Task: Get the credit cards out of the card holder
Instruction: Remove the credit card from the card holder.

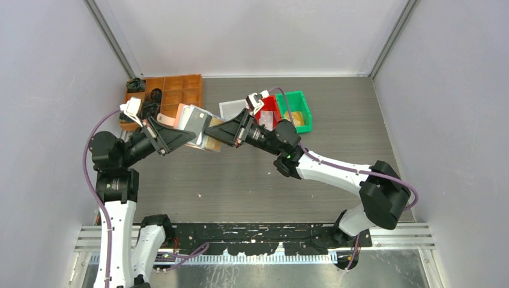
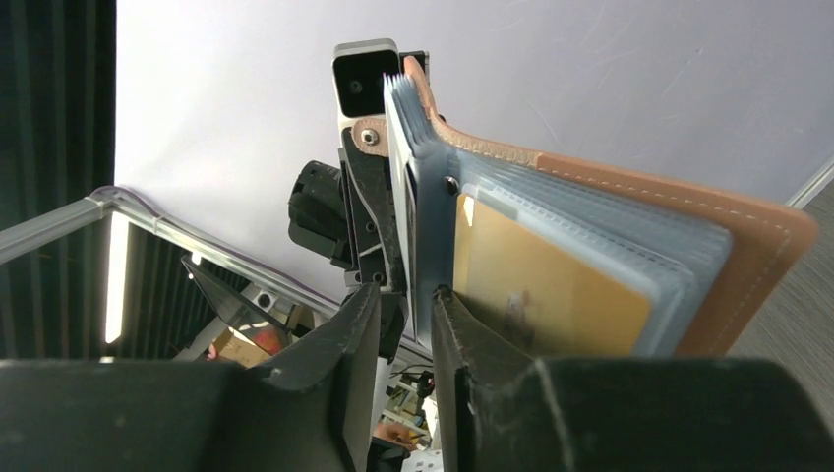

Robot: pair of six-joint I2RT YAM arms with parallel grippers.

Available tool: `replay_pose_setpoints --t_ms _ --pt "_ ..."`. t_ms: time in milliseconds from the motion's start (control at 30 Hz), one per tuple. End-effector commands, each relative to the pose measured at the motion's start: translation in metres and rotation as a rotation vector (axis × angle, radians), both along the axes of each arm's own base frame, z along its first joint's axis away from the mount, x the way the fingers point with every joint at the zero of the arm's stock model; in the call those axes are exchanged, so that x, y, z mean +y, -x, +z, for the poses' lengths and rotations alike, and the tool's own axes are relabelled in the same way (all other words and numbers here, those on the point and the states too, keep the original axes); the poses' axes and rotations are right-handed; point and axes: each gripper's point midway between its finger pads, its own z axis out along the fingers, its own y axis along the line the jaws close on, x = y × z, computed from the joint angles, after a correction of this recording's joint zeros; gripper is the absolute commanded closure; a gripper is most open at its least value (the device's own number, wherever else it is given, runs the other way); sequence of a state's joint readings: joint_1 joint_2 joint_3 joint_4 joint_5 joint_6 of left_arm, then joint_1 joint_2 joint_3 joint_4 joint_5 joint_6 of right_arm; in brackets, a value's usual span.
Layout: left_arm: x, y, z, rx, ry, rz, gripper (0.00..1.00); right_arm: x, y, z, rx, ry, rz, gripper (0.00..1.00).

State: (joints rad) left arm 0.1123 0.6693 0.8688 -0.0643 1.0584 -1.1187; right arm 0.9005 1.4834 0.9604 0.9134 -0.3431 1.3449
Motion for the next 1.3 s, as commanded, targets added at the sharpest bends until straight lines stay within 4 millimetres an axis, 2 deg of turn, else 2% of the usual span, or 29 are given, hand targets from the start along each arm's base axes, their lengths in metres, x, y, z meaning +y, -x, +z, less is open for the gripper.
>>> replay_pose_setpoints --t_ms 0,100,300,400,467,533,633,700,767,933,1267 --pt "-0.003 0.016 0.028 -0.150 -0.013 -0.020 0.87 -0.003 -0.001 0.032 -0.040 -0.074 -0.021 0.67" --pt "-0.004 0.018 0.030 -0.155 -0.016 -0.029 0.87 -0.002 -0.002 0.037 -0.041 -0.096 -0.014 0.71" --pt "-0.004 0.019 0.025 -0.157 -0.024 -0.035 0.87 -0.001 -0.002 0.039 -0.040 -0.108 -0.003 0.86" --pt "-0.002 0.017 0.024 -0.163 -0.037 -0.013 0.83 -0.002 0.000 0.033 -0.045 -0.091 -0.007 0.97" --pt "-0.001 0.015 0.026 -0.178 -0.042 0.003 0.82 -0.005 0.001 0.027 -0.044 -0.079 -0.015 0.99" --pt "0.001 0.010 0.026 -0.164 -0.040 0.024 0.76 -0.008 0.002 0.021 -0.042 -0.070 -0.021 0.99" --pt "0.002 0.005 0.031 -0.154 -0.030 0.039 0.62 -0.012 0.003 0.012 -0.033 -0.066 -0.033 0.99" --pt "0.002 0.003 0.031 -0.134 -0.015 0.035 0.61 -0.015 0.004 0.011 -0.029 -0.074 -0.037 0.99" --pt "0.002 0.002 0.033 -0.145 -0.002 0.031 0.64 -0.015 0.004 0.011 -0.025 -0.080 -0.035 0.99" --pt "0.003 0.002 0.029 -0.143 -0.007 0.045 0.81 -0.015 0.005 0.011 -0.023 -0.090 -0.026 0.99" --pt "0.004 -0.001 0.034 -0.131 0.011 0.068 0.86 -0.023 0.004 0.002 -0.001 -0.116 -0.052 0.99"
